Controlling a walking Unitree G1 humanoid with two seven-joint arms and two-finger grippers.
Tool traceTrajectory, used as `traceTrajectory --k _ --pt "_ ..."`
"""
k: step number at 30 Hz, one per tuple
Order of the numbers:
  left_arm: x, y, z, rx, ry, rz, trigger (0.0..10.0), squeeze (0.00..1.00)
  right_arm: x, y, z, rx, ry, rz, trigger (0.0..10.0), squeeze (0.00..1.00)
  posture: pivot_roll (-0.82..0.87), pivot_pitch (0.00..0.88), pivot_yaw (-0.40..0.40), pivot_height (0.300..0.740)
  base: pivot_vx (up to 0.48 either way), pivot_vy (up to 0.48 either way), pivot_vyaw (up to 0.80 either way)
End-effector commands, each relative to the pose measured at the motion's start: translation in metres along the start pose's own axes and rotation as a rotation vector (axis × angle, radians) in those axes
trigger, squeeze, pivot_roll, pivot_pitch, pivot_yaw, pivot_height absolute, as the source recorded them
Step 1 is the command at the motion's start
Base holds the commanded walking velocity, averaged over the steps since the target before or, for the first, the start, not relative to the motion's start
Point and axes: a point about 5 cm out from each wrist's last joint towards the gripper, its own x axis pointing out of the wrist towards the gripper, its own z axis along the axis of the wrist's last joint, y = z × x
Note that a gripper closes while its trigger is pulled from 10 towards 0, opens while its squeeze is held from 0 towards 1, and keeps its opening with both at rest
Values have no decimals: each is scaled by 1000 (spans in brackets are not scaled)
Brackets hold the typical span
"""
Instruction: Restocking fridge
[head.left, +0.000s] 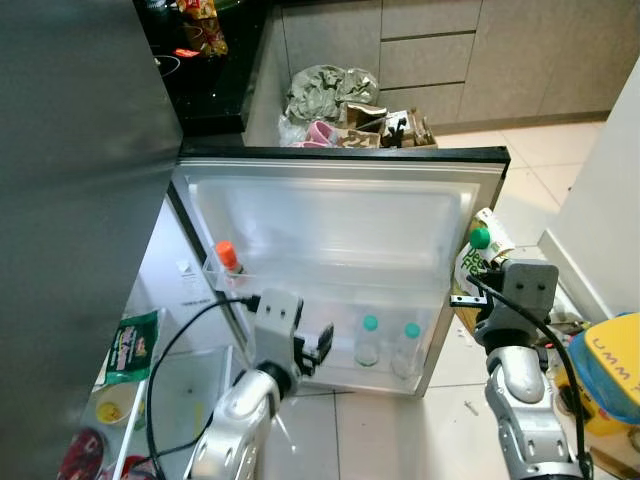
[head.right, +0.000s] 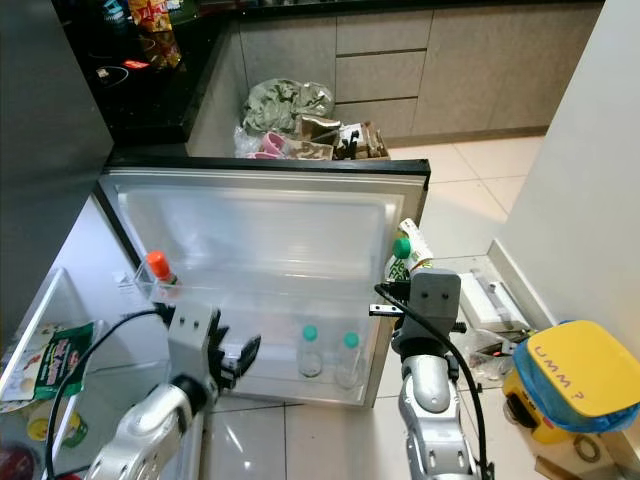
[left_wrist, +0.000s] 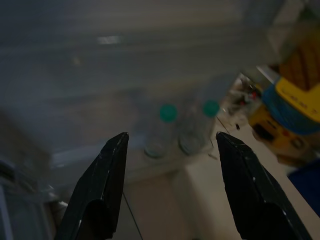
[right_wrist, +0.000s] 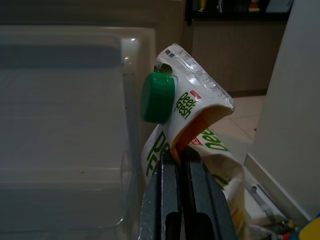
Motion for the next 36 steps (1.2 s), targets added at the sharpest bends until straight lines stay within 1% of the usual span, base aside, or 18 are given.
traceTrajectory --k 1,4,5,7,13,15,20,21,22,24,26,27,28,30,31,32,34,36 --pt "-6 2 -5 11 25 -27 10000 0 -5 4 3 3 -20 -7 10000 0 -117 161 66 740 0 0 0" --pt "-14 2 -14 31 65 -62 10000 0 -23 11 -5 -62 10 -38 10000 0 -109 163 58 740 0 0 0" --pt "-14 2 -14 31 65 -62 10000 0 -23 11 -5 -62 10 -38 10000 0 -109 163 58 740 0 0 0" --pt "-16 4 -16 30 74 -65 10000 0 -31 12 -4 -129 -5 -64 10000 0 -107 164 55 740 0 0 0" --pt "-18 5 -21 31 91 -73 10000 0 -37 15 0 -142 -18 -78 10000 0 -109 164 54 740 0 0 0" --pt "-21 6 -26 40 113 -85 10000 0 -44 23 3 -141 -33 -40 10000 0 -113 161 51 740 0 0 0" --pt "-23 8 -29 46 123 -85 10000 0 -49 28 2 -145 -33 0 10000 0 -111 160 49 740 0 0 0" --pt "-24 11 -32 52 133 -81 10000 0 -56 34 2 -156 -47 59 10000 0 -110 159 47 740 0 0 0" --pt "-24 11 -32 52 133 -81 10000 0 -56 34 2 -156 -47 59 10000 0 -110 159 47 740 0 0 0" --pt "-27 16 -37 59 154 -72 10000 0 -73 45 7 -227 -142 195 10000 0 -108 156 49 740 0 0 0" --pt "-28 17 -39 61 162 -71 10000 0 -79 49 11 -260 -190 249 10000 0 -108 156 49 740 0 0 0" --pt "-28 17 -39 61 162 -71 10000 0 -79 49 11 -260 -190 249 10000 0 -108 156 49 740 0 0 0" --pt "-29 18 -40 68 168 -75 10000 0 -87 53 11 -276 -209 300 10000 0 -107 151 49 740 0 0 0" --pt "-29 18 -41 73 171 -79 10000 0 -91 55 11 -281 -213 328 10000 0 -107 152 48 740 0 0 0" --pt "-29 19 -40 76 171 -79 10000 0 -99 58 7 -255 -169 395 10000 0 -106 151 48 740 0 0 0" --pt "-29 19 -40 76 171 -79 10000 0 -99 58 7 -255 -169 395 10000 0 -106 151 48 740 0 0 0" --pt "-29 22 -39 78 168 -73 10000 0 -109 61 0 -201 -92 484 10000 0 -107 152 47 740 0 0 0" --pt "-29 23 -39 78 167 -71 10000 0 -111 61 -2 -181 -69 507 10000 0 -107 152 47 740 0 0 0"
